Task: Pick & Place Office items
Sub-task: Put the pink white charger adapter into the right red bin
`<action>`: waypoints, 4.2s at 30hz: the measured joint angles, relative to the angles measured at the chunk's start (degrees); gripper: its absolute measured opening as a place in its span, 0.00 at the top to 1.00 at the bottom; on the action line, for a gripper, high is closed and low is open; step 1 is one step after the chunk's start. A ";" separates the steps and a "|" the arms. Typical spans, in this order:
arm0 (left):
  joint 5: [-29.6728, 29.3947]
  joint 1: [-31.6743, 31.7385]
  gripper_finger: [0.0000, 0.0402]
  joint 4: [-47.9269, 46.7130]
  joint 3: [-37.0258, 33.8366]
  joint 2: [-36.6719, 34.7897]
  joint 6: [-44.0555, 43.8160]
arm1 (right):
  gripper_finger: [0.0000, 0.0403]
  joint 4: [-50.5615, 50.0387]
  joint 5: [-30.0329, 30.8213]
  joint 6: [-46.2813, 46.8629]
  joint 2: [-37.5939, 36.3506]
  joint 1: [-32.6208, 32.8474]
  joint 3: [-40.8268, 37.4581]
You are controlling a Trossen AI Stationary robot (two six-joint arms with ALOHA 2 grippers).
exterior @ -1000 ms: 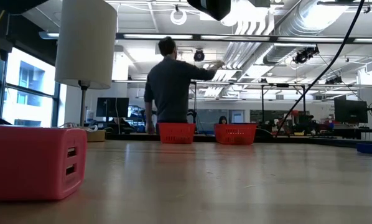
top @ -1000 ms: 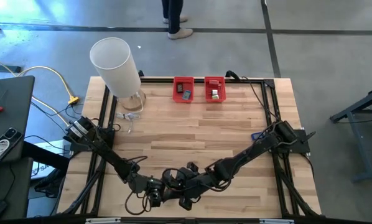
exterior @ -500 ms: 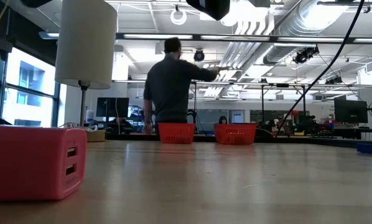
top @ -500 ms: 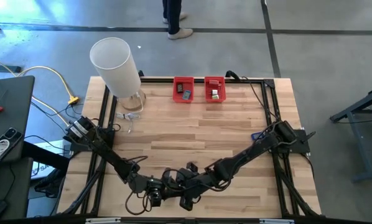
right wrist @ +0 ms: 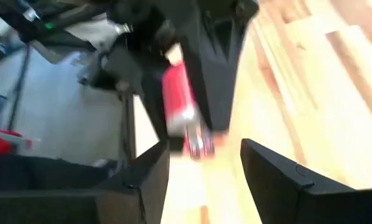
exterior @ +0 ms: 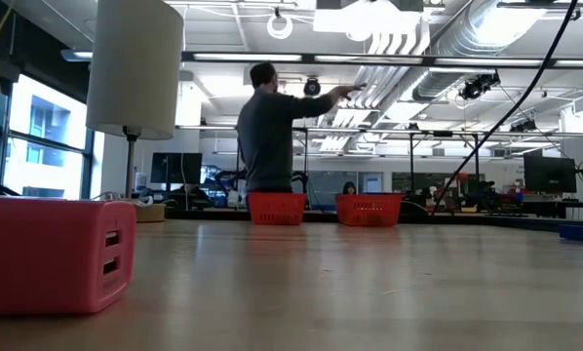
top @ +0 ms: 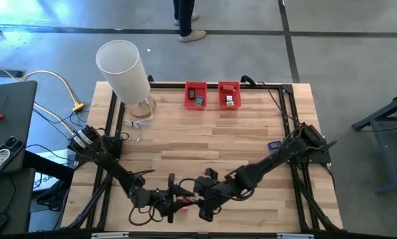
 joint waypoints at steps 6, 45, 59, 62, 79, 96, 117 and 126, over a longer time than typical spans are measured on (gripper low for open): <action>-5.95 -0.19 0.68 0.34 0.01 -0.28 -6.27 | 0.55 -11.71 4.71 0.34 -3.86 2.89 0.00; 24.63 32.89 0.67 -31.92 0.08 -15.17 -36.59 | 0.55 -63.72 53.02 22.56 -27.25 17.31 -11.15; 26.78 33.29 0.66 -27.30 0.08 -15.15 -36.89 | 0.37 -57.01 51.08 28.45 -30.68 14.72 -25.33; 28.66 33.29 0.66 -26.07 0.08 -15.15 -38.12 | 0.23 -56.69 49.43 28.22 -30.67 12.87 -25.33; 29.72 35.54 0.66 -20.28 0.08 -15.13 -49.44 | 0.13 -35.91 63.34 8.28 -29.28 3.50 -28.58; 39.14 37.38 0.66 -13.52 0.08 -15.08 -54.87 | 0.21 11.56 36.96 -51.14 -29.25 1.00 -34.25; 41.70 36.33 0.66 -13.22 0.08 -15.08 -54.85 | 0.21 23.93 17.03 -65.28 -28.24 -9.32 -34.25; 42.22 37.14 0.66 -12.84 0.01 -15.04 -54.83 | 0.21 34.27 19.63 -77.11 -22.54 -9.71 -34.17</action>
